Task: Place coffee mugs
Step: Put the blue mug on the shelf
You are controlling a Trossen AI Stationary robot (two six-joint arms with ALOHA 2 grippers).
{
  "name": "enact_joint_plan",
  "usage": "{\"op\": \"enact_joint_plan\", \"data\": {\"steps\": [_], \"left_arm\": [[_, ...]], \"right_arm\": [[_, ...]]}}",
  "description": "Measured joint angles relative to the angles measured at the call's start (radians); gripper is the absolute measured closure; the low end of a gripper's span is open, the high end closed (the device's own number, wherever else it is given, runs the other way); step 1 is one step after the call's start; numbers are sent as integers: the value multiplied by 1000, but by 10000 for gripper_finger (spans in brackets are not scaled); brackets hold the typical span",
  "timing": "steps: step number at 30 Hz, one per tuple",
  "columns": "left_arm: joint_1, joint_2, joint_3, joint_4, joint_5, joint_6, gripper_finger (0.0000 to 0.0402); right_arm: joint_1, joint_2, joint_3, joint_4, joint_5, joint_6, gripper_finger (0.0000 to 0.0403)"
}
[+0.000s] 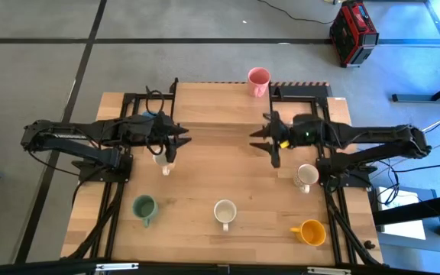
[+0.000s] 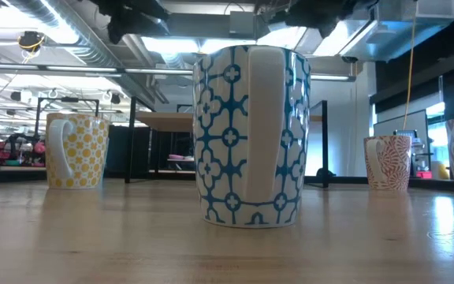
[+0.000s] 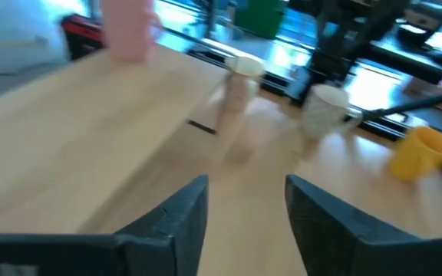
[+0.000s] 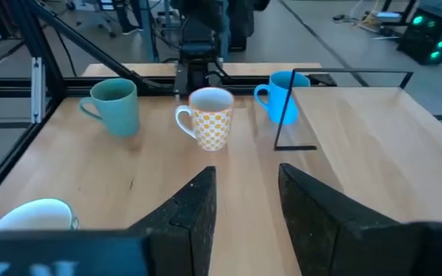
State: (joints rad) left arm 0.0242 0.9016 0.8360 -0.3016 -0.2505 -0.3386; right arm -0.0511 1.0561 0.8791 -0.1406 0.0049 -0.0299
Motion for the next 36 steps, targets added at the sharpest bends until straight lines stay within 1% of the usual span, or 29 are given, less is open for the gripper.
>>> {"op": "enact_joint_plan", "data": {"steps": [2,4,7,9,14,17,21,24,27,30,34,36], "left_arm": [[0,0,0,1,62,-1,225],[-3,0,0,2,128,-6,224],[-28,0,0,3,218,-22,224],[-59,1,0,3,245,-22,224],[-144,2,0,2,235,-22,227],[-188,11,1,-1,207,-21,227],[-233,18,1,-12,155,-20,227],[-260,37,1,-13,154,-25,227],[-289,48,0,-26,155,-64,227],[-309,47,0,-77,155,-105,227],[-304,6,-1,-129,154,-195,227],[-295,-18,-1,-173,149,-229,227]], "right_arm": [[50,0,0,0,63,33,270],[96,0,0,1,109,110,270],[161,0,0,3,133,247,270],[207,9,1,7,151,337,270],[307,52,50,-45,176,523,270],[355,115,102,-46,189,557,270],[393,204,191,-55,204,560,270],[408,263,253,-58,205,560,270],[412,311,293,-13,204,574,270],[411,339,322,-8,206,574,270],[398,355,332,-10,232,589,266],[396,355,332,-13,240,611,257]]}}
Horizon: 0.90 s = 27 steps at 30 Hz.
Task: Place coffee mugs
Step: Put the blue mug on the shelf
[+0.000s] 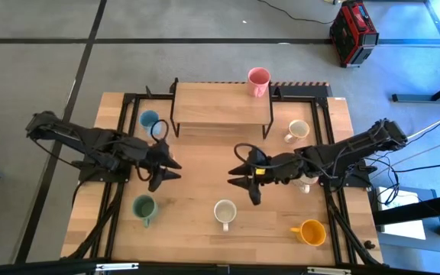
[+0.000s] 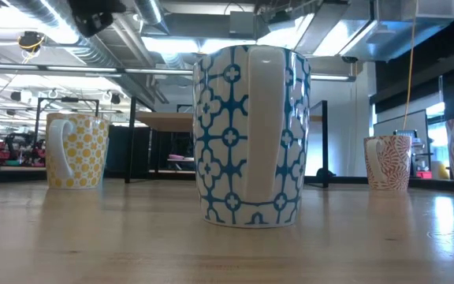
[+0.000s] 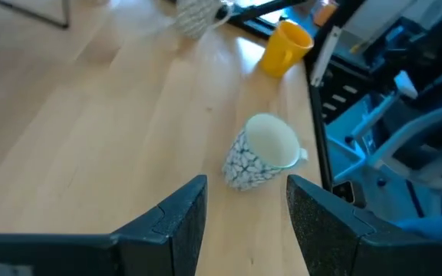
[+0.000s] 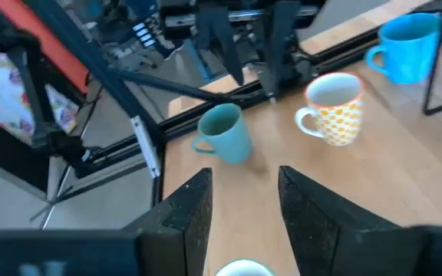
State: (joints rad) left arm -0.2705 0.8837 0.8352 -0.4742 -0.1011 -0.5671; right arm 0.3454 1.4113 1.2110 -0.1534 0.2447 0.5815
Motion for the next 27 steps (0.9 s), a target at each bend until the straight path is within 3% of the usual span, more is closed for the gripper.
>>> {"op": "enact_joint_plan", "data": {"steps": [7,15,23,27], "left_arm": [[70,-95,17,-269,-39,-84,228],[286,-49,201,-759,-245,-117,228],[614,60,158,-767,-195,153,228],[776,133,136,-716,-94,311,228]], "right_arm": [[0,0,0,-43,17,27,185],[-1,0,0,-205,78,42,156],[0,0,-1,-349,138,39,170],[0,-1,-1,-402,138,39,170]]}}
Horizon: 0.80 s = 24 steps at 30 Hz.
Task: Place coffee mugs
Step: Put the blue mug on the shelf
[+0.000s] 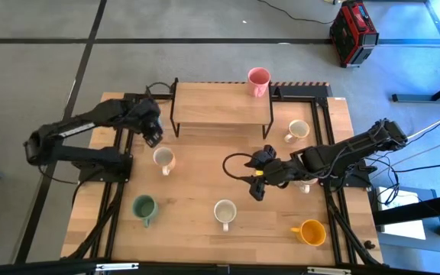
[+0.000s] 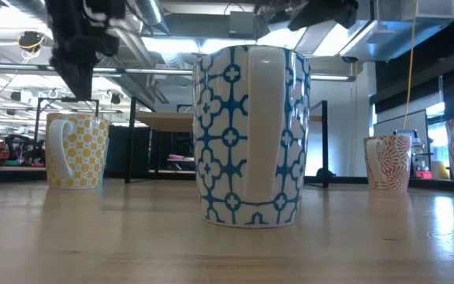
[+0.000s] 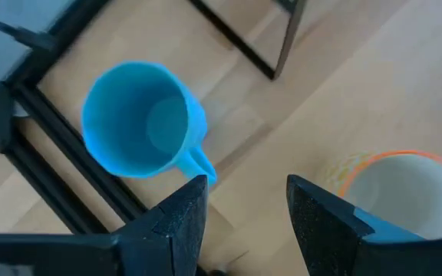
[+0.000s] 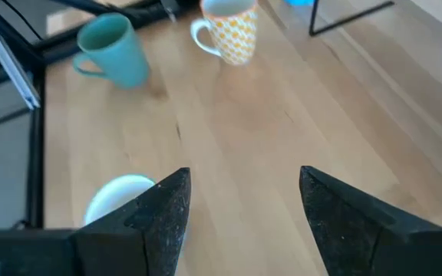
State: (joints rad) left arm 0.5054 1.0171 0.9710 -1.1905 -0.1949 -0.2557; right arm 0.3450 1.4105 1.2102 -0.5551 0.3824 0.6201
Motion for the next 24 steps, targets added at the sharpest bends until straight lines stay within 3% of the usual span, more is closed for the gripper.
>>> {"op": "enact_joint_plan", "data": {"steps": [10,16,20,24], "left_arm": [[237,98,0,84,110,195,228],[296,118,-25,115,115,250,228],[327,118,-91,186,182,269,228],[348,118,-153,263,184,292,227]], "right_arm": [[2,0,0,-92,0,0,171],[2,0,0,-98,2,-27,171],[2,-1,0,-98,15,-36,171],[2,-1,0,-98,20,-46,171]]}}
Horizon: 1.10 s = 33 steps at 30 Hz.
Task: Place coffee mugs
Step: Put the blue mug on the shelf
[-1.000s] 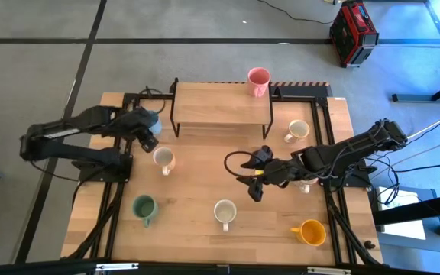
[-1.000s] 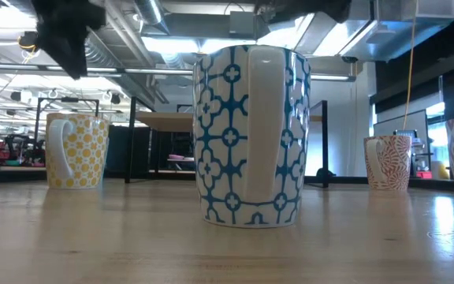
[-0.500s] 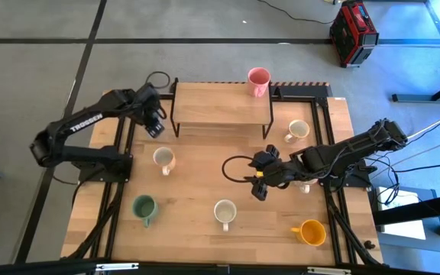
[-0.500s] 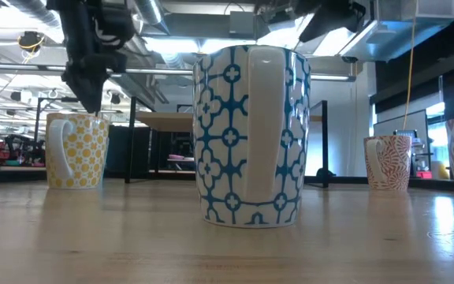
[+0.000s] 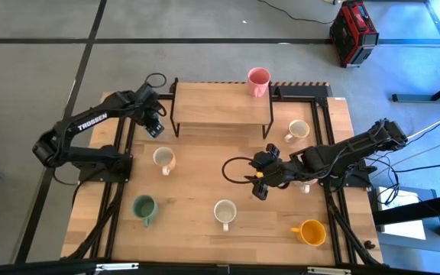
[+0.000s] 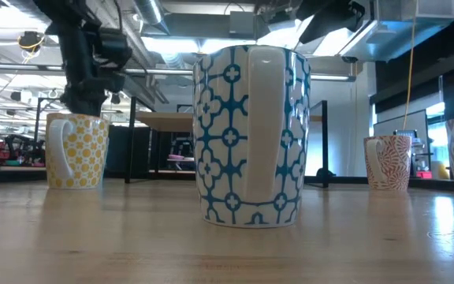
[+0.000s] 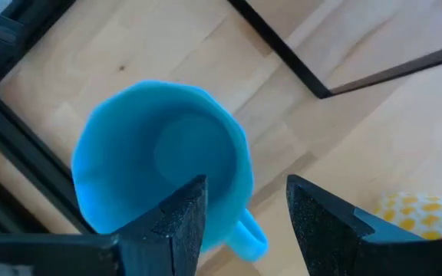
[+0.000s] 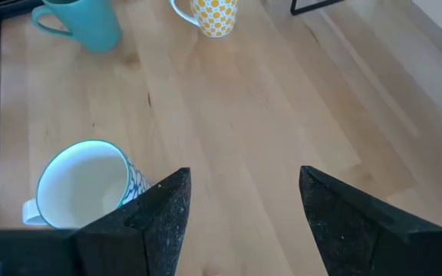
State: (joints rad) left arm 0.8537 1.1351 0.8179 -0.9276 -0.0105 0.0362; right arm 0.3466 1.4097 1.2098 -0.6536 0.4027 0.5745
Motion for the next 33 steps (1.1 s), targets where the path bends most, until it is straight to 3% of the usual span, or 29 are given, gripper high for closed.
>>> {"op": "enact_joint_plan", "data": {"steps": [9,14,20,26,33], "left_arm": [[13,1,-109,126,0,1,228],[13,18,-106,146,-6,1,233],[13,63,-106,139,-5,2,286],[13,90,-106,134,2,1,377],[6,74,-91,81,-7,-1,384]], "right_arm": [[0,0,0,0,6,-4,171],[0,0,0,0,17,-4,171],[0,0,0,0,17,-4,171],[0,0,0,0,17,-4,171],[0,0,0,0,17,-8,171]]}}
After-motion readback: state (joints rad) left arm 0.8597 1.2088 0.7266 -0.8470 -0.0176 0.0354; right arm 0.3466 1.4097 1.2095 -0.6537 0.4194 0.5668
